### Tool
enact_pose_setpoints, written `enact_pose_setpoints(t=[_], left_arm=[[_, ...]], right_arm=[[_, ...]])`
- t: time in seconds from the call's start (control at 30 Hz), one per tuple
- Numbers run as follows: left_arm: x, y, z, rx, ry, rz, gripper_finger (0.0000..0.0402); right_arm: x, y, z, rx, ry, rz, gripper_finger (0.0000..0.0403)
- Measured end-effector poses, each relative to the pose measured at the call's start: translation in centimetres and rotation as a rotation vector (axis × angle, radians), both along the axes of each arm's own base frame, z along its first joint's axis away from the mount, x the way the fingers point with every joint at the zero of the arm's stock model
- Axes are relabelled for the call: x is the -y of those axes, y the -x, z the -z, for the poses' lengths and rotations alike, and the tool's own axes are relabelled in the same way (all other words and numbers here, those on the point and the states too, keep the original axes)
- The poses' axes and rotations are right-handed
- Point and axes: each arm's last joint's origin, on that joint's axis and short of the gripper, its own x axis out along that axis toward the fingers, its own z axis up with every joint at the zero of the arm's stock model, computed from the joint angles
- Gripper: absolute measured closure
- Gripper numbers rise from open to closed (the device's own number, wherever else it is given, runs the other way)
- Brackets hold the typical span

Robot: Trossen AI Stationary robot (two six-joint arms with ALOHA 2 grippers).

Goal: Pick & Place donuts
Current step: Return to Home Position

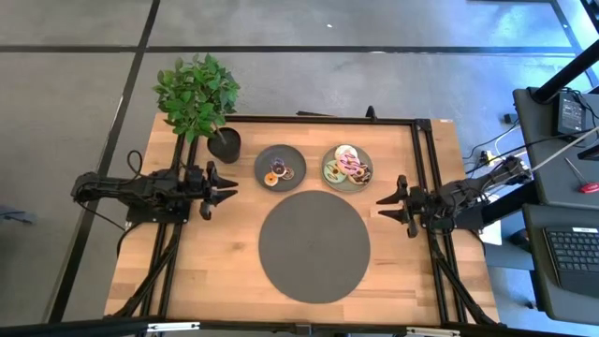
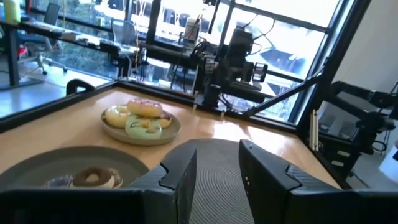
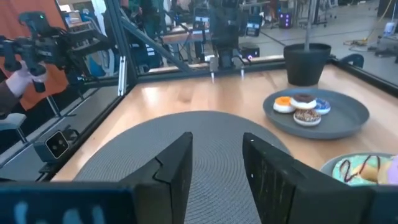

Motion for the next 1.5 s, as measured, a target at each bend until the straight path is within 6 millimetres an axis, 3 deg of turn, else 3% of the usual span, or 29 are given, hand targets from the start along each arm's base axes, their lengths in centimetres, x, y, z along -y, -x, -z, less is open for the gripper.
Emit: enact_pose_setpoints(t=[0.43, 1.5], left_arm=[[-0.17, 0.2, -0.1, 0.011, -0.03, -0.058, 0.0285], [-0.16, 0.18, -0.1, 0.007, -0.056, -0.056, 0.0285]], right_arm=[[0.4, 0.79, 0.14, 0.006, -0.002, 0.011, 0.026], [0.56, 0.76, 0.13, 0.018, 0.286, 0.045, 0.026]])
